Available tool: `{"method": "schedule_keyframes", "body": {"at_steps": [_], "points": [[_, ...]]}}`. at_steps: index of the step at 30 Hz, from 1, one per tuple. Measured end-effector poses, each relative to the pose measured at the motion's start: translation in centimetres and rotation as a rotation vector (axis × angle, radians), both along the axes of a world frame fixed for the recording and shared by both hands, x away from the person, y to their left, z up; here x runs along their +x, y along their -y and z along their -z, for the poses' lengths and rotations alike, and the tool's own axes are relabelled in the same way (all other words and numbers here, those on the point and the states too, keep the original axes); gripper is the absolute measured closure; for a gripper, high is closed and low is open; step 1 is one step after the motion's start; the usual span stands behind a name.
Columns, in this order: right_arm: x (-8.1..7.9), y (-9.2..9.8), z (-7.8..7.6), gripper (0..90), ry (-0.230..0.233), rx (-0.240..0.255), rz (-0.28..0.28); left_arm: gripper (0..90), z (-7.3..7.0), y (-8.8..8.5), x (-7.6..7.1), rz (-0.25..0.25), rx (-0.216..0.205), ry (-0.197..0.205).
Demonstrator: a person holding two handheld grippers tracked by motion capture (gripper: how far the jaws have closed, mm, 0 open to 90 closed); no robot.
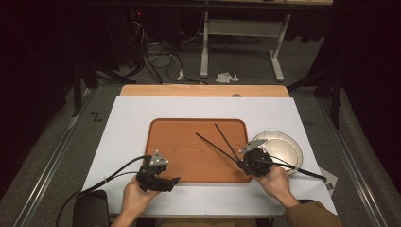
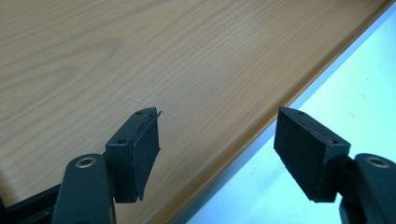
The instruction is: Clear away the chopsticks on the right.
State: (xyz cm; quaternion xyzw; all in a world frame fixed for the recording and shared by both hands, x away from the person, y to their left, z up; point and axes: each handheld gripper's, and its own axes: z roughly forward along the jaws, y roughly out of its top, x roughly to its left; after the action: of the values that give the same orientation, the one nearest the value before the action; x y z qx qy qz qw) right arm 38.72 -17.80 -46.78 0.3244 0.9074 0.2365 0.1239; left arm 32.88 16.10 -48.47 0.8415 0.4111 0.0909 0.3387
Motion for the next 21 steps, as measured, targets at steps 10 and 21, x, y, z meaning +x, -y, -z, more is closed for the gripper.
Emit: {"method": "schedule_keyframes", "body": {"at_steps": [10,21], "points": [[-0.1,-0.5,1.0,84.9,-0.016,-0.029,-0.020,31.0,0.0,0.0,0.0,-0.002,0.005,0.004],[-0.1,-0.7,1.0,81.9,-0.006,-0.052,-0.023,31.0,0.0,0.0,0.0,0.000,0.006,0.001]]}}
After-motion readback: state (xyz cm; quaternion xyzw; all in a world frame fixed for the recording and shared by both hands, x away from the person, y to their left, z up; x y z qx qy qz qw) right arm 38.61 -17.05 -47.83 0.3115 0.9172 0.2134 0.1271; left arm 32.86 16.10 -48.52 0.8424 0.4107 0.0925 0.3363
